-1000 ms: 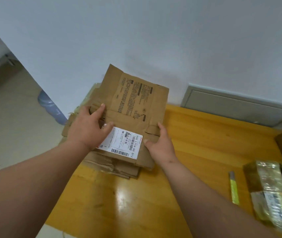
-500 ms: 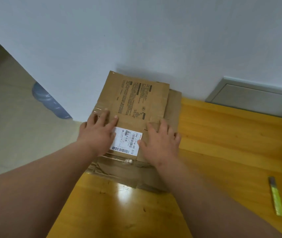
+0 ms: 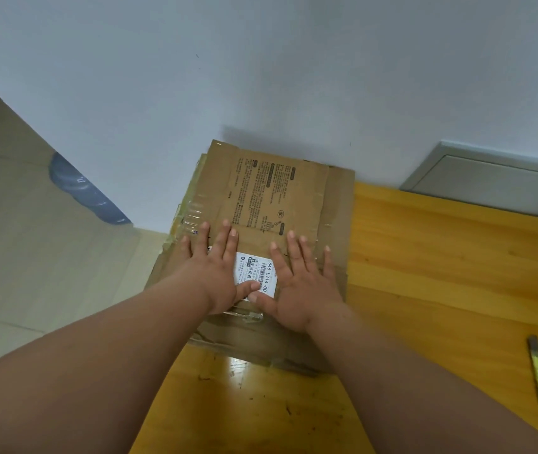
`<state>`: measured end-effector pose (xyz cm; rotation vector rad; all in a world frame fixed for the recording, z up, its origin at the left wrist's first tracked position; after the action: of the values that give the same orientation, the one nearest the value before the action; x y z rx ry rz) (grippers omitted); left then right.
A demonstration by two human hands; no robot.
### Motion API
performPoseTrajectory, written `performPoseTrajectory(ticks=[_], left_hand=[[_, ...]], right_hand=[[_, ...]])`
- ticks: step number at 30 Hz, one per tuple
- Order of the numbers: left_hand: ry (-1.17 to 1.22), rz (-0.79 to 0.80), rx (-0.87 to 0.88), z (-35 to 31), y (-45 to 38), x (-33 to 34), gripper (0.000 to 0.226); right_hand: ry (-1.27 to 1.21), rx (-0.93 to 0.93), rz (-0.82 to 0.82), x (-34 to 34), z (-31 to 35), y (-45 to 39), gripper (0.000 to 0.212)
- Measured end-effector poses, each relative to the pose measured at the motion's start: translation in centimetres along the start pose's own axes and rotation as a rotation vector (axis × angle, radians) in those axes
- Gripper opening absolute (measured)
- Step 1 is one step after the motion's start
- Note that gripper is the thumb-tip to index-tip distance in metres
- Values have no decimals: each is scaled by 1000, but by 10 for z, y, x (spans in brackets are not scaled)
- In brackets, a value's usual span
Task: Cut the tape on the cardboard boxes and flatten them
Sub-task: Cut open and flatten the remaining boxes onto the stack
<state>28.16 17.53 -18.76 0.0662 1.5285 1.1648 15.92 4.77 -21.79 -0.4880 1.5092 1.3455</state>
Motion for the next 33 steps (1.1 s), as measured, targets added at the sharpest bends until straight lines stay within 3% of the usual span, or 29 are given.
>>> performPoseTrajectory(ticks=[5,9,12,16,25,33], left_hand=[[55,-17,-19,-2,8,-12,108],[256,-236,10,-4,21,-33,107],[251,-378,62,-28,29,-48,93],[152,-463,151,-84,39,-74,78],[-61,-439,295,-244,64,-118,77],[-113,-421,404,-397,74,-116,78]], right_hand=[[-13,-18,-54,-8,-1,7,95],[-108,-42,-206,-20,-19,34,75],[-196,33,-267,-24,-47,61,71],[-228,139,-302,-23,-96,95,67],[-263,418,-357,-8,-238,196,57],[-336,730,-325,21,-352,297,77]])
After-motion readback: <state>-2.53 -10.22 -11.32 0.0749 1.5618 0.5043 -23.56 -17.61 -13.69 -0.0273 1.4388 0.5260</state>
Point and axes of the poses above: each hand's wrist, its own y-axis away from the middle knuckle, its own x-axis out of the palm, z = x × y, the point moved 2 cm from there along -y, towards the middle knuckle, and after that the axes turned 8 degrees about z, right-handed, at the moved point
